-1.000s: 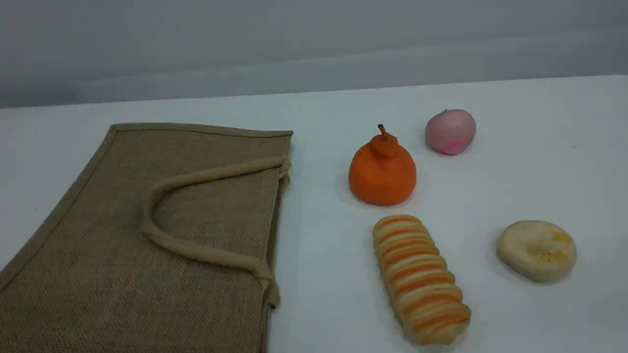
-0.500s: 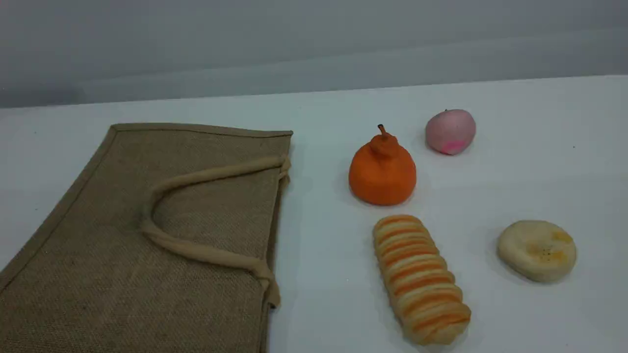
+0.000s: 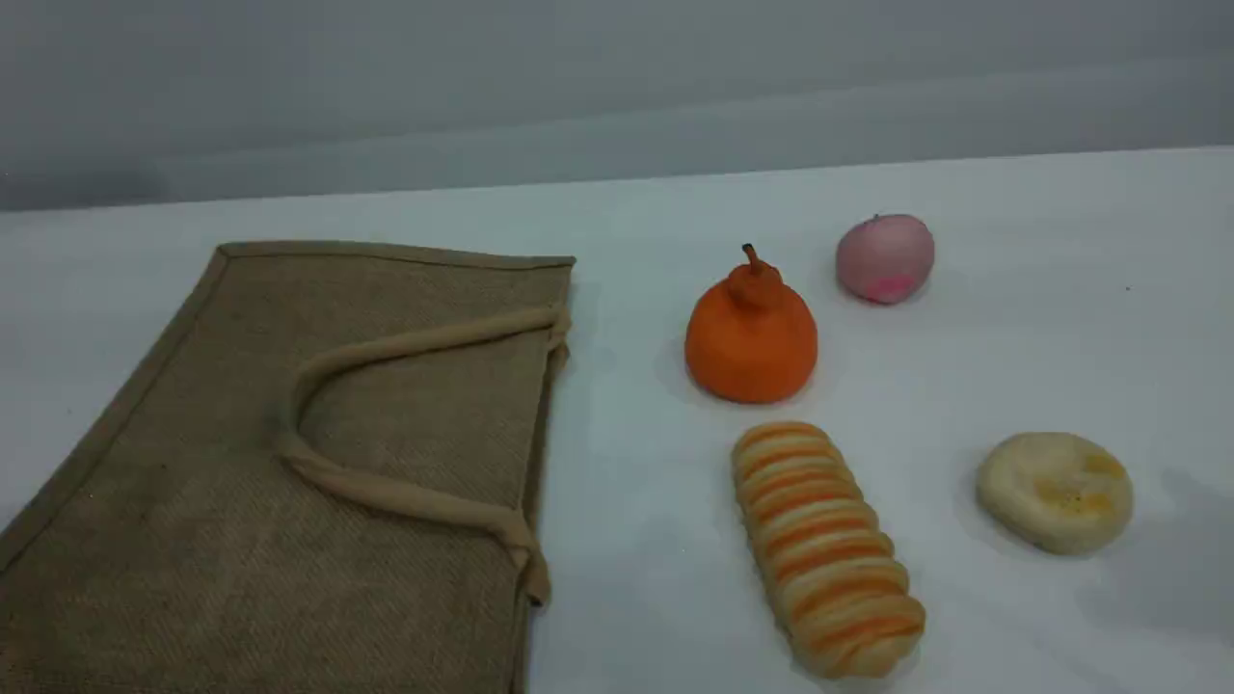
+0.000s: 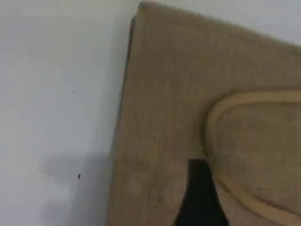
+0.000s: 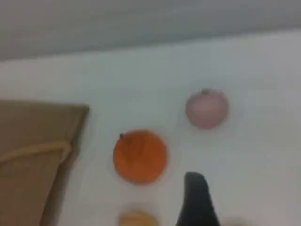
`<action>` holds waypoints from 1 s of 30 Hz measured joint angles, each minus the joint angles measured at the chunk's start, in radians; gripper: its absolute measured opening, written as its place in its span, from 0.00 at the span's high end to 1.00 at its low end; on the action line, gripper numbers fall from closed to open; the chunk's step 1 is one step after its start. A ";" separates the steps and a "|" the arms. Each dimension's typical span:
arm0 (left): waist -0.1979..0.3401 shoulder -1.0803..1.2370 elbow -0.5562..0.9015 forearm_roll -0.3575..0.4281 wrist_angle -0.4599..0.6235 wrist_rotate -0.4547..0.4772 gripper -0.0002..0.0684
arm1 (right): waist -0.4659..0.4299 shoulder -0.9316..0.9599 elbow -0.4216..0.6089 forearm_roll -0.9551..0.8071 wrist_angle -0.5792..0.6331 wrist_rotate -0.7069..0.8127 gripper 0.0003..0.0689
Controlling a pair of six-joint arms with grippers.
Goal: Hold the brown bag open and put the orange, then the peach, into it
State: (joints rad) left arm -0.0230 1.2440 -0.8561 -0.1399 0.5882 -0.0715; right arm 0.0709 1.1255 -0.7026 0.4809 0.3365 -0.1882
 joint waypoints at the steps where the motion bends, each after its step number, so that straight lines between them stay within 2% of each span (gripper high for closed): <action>1: 0.000 0.047 -0.007 -0.001 -0.020 0.000 0.34 | 0.000 0.046 -0.021 0.012 0.004 0.000 0.38; 5: 0.000 0.218 -0.046 -0.005 -0.043 0.005 0.34 | 0.000 0.207 -0.102 0.038 0.033 -0.001 0.38; 10: -0.003 0.398 -0.110 -0.066 -0.043 0.054 0.34 | 0.000 0.387 -0.182 0.072 0.037 -0.007 0.38; 15: -0.047 0.554 -0.189 -0.104 -0.034 0.101 0.34 | 0.010 0.517 -0.242 0.086 0.035 -0.016 0.38; 20: -0.092 0.691 -0.275 -0.099 -0.019 0.091 0.34 | 0.036 0.582 -0.256 0.098 0.025 -0.018 0.38; 27: -0.093 0.825 -0.364 -0.099 0.011 0.084 0.34 | 0.040 0.590 -0.256 0.098 0.021 -0.018 0.38; 30: -0.112 0.862 -0.378 -0.108 0.008 0.084 0.34 | 0.040 0.590 -0.256 0.098 0.021 -0.018 0.38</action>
State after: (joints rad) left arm -0.1347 2.1057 -1.2338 -0.2479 0.5957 0.0127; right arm 0.1105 1.7153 -0.9581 0.5794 0.3571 -0.2058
